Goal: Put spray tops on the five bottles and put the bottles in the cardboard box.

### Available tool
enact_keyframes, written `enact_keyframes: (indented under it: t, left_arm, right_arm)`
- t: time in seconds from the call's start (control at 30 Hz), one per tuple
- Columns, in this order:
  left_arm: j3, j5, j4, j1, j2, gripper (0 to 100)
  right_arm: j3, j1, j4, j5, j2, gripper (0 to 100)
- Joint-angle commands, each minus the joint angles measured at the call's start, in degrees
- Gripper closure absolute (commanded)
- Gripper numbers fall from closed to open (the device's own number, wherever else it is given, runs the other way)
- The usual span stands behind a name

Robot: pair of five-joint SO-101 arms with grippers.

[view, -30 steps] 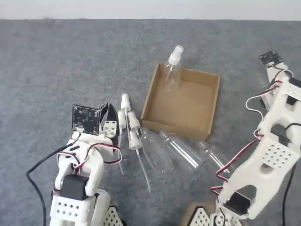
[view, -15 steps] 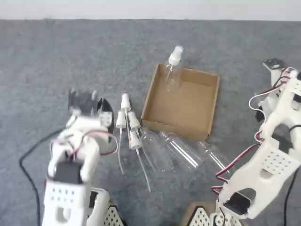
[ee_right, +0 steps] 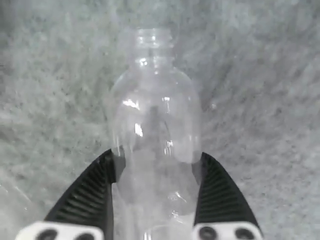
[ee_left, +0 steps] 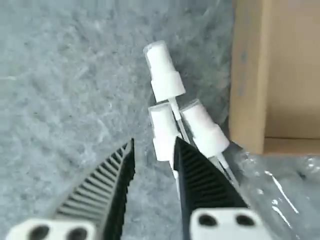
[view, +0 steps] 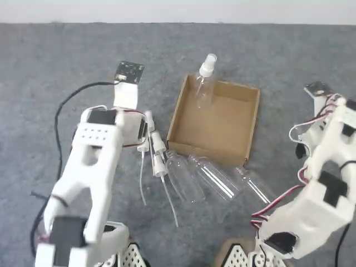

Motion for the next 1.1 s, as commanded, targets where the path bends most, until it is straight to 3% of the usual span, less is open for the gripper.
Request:
enact_keyframes:
  t: [0.0, 0.6, 1.07]
  left_arm:
    - [-6.37, -0.79, 0.26, -0.09, 5.36, 87]
    - [-7.69, -0.79, -9.67, -2.55, 21.36, 87]
    - [-7.69, -0.79, -6.51, 0.09, 22.24, 99]
  right_arm:
    - [8.88, 0.75, -7.78, -0.44, -10.07, 96.0]
    - [16.35, 1.1, -12.53, -0.62, -11.65, 96.0]
    - [16.35, 1.19, -12.53, -1.14, -11.56, 96.0]
